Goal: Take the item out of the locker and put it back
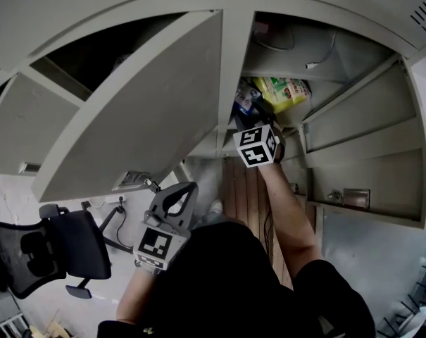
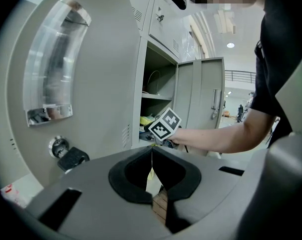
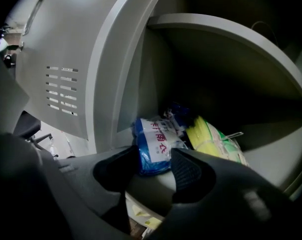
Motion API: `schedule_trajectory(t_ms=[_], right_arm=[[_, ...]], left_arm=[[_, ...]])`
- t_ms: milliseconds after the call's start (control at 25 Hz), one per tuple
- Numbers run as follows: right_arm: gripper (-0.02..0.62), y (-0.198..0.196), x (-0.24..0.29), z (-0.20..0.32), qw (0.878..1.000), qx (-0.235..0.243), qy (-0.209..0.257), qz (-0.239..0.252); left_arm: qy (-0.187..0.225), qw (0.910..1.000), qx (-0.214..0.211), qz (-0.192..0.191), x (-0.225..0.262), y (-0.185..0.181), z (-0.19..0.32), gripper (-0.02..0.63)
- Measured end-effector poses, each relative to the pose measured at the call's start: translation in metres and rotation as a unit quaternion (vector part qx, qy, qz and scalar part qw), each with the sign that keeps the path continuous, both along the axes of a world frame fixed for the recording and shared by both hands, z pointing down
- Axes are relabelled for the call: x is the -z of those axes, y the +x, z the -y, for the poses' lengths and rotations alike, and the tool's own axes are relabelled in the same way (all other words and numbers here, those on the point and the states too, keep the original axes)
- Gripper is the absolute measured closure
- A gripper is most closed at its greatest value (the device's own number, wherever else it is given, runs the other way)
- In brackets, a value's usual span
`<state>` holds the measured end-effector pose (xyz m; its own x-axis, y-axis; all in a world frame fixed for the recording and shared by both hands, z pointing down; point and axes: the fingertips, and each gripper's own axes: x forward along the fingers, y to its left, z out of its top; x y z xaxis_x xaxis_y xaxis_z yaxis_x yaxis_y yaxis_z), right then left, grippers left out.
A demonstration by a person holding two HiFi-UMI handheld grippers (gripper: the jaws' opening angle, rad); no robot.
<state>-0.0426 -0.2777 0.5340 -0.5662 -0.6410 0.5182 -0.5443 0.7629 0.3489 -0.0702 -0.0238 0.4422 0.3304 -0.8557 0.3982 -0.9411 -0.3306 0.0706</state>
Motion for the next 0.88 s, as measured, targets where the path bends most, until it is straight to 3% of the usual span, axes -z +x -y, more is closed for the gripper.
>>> schedule_trajectory(t_ms=[360, 520, 760, 880], right_arm=[[0.44, 0.002, 0.003, -0.005, 1.0, -0.001, 0.008, 0.0], [0.46, 0.007, 0.01, -0.009, 1.0, -0.006, 0.01, 0.018], [0.489, 0.013, 0.017, -0.019, 0.999, -0.008, 0.016, 0.029], [0.504, 0.016, 0.019, -0.024, 0.999, -0.006, 0.022, 0.028]], left_arm=[[0.002, 1.0, 0.001, -0.001, 0.0, -0.002, -0.004, 0.595], [-0.008, 0.9997, 0.015, -0.02, 0.004, -0.001, -0.004, 0.595], [0.011, 0.9999, -0.011, 0.007, -0.002, -0.001, -0.007, 0.595], [0.003, 0.9999, 0.0, -0.01, 0.002, 0.002, -0.007, 0.595]])
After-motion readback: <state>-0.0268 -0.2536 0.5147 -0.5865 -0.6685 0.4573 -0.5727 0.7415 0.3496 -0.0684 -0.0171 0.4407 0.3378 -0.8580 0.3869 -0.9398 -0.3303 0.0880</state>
